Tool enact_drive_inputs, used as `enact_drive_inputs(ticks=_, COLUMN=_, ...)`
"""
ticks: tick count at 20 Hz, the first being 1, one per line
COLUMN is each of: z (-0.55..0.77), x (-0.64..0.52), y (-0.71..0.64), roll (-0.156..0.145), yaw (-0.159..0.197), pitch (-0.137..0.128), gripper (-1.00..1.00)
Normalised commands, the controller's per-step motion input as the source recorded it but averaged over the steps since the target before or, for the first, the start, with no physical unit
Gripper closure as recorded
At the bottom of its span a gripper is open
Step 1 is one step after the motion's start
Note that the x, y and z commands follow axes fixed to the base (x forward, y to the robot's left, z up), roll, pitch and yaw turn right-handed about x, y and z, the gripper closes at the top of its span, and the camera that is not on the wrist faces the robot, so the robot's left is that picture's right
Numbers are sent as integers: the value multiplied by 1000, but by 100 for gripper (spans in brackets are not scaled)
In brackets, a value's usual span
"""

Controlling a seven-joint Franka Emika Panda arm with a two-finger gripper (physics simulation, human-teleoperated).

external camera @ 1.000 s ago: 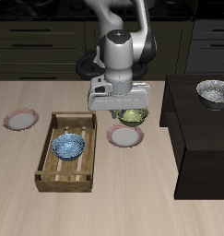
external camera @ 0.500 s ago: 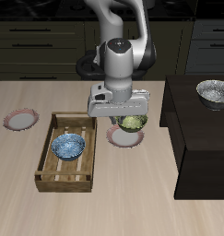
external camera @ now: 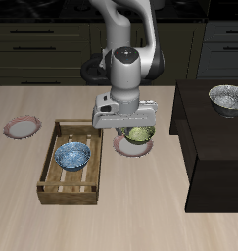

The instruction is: Place the green bowl onto the plate that is in the table center and place the black bowl onto the plate that is next to the blue bowl

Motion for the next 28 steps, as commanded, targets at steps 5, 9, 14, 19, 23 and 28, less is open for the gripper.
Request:
enact_drive_inputs(ticks=5, z=-12, x=13, y=-53, roll=-20, yaw=3, pitch=-23, gripper=100)
enact_drive_inputs(ticks=9, z=-10, x=18, y=-34, roll=-29, yaw=14, pitch=-9, gripper=-100)
enact_drive_inputs(ticks=14, z=42, x=-43, y=14, roll=23, yaw=0, pitch=-5, gripper=-100)
enact_drive_inputs(ticks=19, z=221, x=-88, y=104, roll=29, yaw=2, pitch=-33, gripper=-100)
enact_drive_inputs(ticks=23, z=425, x=-110, y=32, roll=10, yaw=-18, pitch=-67, gripper=-100)
enact_drive_inputs(ticks=28, z=440, x=-112, y=-57, roll=-15, yaw=-22, pitch=-51, gripper=-100)
